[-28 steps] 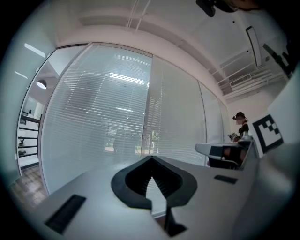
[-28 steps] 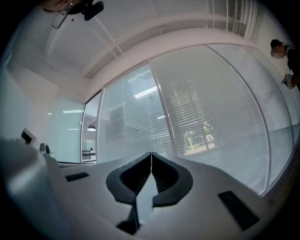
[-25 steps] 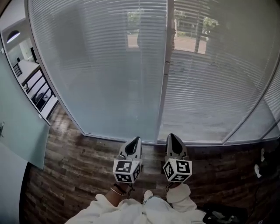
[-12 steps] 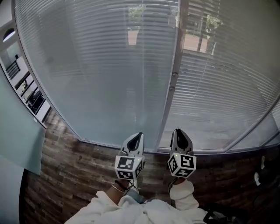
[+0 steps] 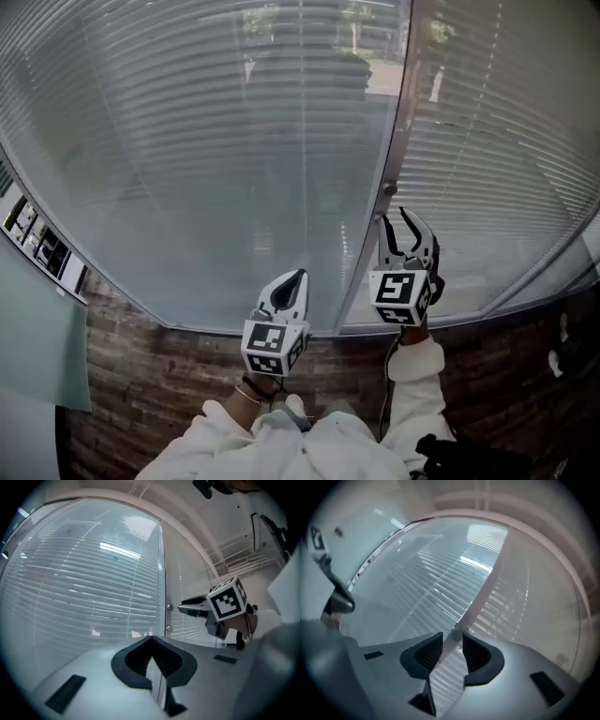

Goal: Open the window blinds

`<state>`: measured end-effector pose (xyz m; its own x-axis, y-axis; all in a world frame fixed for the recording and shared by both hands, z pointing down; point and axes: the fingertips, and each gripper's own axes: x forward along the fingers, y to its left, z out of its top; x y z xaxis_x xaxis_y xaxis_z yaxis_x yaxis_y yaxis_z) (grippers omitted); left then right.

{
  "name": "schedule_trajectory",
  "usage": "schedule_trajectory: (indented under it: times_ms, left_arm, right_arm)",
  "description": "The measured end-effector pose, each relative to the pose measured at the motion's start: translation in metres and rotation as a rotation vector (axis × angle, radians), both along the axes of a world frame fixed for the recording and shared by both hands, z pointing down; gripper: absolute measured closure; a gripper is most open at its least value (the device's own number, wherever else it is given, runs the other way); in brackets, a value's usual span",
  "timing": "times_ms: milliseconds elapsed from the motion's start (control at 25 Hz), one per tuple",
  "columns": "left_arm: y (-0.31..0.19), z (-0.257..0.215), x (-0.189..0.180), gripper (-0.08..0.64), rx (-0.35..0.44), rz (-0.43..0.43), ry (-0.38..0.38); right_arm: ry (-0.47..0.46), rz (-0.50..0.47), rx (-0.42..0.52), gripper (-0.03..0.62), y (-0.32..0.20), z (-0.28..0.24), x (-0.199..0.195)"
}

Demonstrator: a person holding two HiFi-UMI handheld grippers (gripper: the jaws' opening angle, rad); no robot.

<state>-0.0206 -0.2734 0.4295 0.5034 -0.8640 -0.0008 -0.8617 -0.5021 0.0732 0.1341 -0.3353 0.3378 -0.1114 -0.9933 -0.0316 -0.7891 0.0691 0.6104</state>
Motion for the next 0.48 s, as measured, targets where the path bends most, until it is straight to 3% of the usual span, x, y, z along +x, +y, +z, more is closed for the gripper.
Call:
schedule_trajectory:
  times_ms: [80,200,360,480]
  left_arm:
    - [-0.010,-0.010,0.007,0.561,-0.004,0.018,0.017]
    - [-0.027,-0.016,0.014,0.563,-0.023,0.031,0.033]
    - [-0.044,-0.007,0.015,0.563,-0.025,0.033,0.049]
    - [-0.053,-0.005,0.017,0.563,-0.018,0.027,0.057]
  right_arm:
    - [0.212,0.038,0.016,0.474,-0.018,-0.015,0.007]
    - [0.432,0.031,0.023,0.463,-0.040,-0.023,0.007]
    - [0.659,0.024,0.007,0.454,-0.058,-0.007,-0.005]
    - [0.748,0.069,0.008,0.455,-0.067,0.001,-0.007]
